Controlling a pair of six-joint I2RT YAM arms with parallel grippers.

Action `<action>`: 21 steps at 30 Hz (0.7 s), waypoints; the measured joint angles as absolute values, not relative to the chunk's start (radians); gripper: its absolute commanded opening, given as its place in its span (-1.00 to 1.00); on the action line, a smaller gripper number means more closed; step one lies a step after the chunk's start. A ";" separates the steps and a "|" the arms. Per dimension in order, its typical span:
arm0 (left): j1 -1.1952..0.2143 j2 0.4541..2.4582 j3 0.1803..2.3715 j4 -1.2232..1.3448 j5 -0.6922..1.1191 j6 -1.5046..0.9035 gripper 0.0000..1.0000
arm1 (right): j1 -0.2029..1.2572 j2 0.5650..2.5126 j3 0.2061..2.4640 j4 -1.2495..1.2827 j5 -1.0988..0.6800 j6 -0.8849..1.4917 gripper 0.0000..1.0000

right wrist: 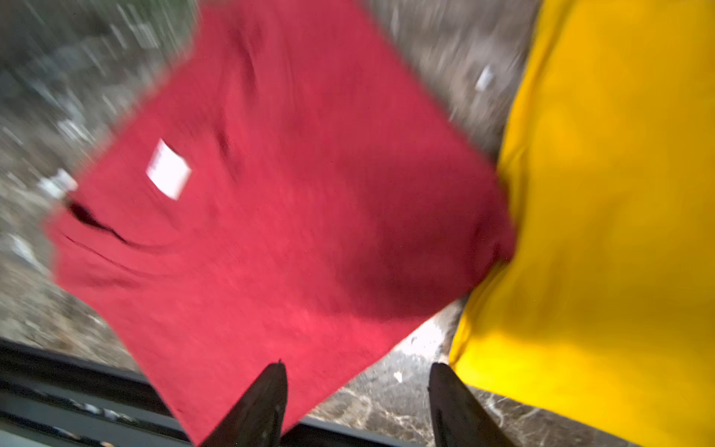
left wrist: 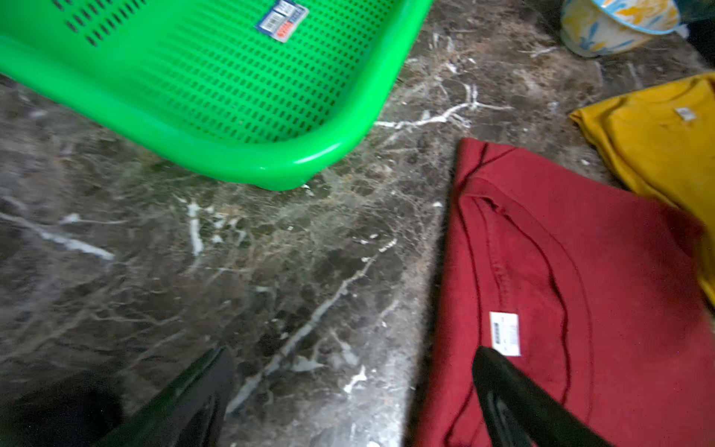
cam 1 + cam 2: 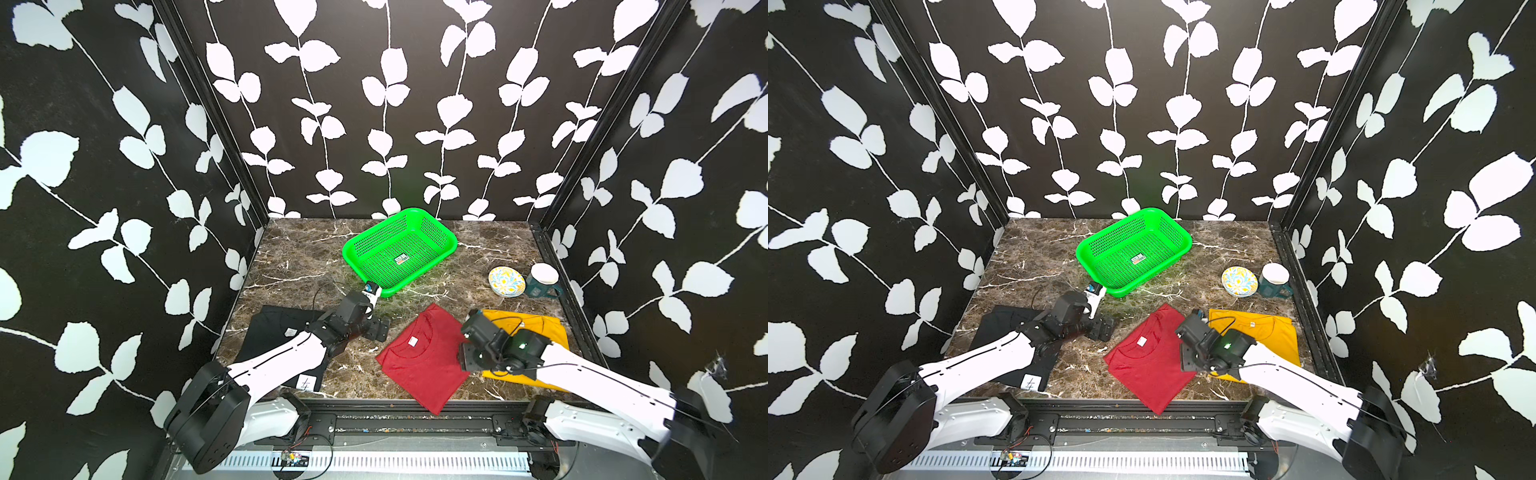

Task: Put the folded t-shirts into the basket
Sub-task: Pick up the T-shirt from the center of the board.

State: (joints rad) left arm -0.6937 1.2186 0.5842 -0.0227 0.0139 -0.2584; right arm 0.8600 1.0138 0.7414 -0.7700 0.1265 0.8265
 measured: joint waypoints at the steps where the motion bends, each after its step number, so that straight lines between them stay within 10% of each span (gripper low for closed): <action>1: -0.706 1.230 0.584 -0.027 0.040 -0.270 0.94 | 0.847 1.008 0.770 -0.774 0.142 0.824 0.29; 21: -0.920 1.400 0.645 -0.288 0.039 -0.366 0.91 | 0.743 1.122 0.958 -0.809 0.133 0.720 0.33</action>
